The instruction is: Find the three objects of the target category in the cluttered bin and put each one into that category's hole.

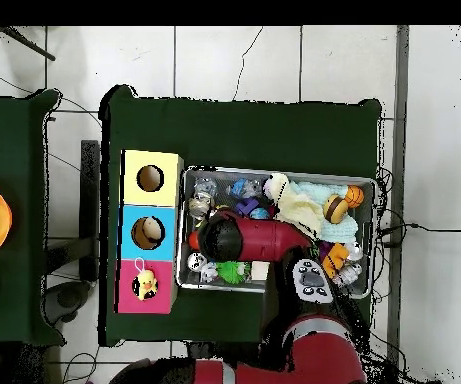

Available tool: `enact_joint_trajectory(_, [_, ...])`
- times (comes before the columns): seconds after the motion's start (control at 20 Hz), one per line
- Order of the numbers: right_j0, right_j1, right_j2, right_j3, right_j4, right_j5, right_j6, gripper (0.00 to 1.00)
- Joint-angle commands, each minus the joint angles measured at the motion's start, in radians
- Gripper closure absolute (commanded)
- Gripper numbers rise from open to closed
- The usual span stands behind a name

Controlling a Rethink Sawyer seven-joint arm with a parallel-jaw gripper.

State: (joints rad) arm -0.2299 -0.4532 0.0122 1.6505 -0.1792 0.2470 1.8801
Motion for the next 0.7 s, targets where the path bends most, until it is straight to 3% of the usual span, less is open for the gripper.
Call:
enact_joint_trajectory(0.05, [0.003, 0.048, 0.032, 0.026, -0.033, -0.059, 0.1, 0.0])
enact_joint_trajectory(0.5, [0.022, 0.05, 0.023, 0.08, -0.049, -0.111, 0.109, 0.0])
enact_joint_trajectory(0.55, [0.019, 0.05, 0.026, 0.089, -0.046, -0.128, 0.112, 1.0])
enact_joint_trajectory(0.7, [0.009, 0.047, 0.037, 0.098, -0.044, -0.137, 0.113, 1.0])
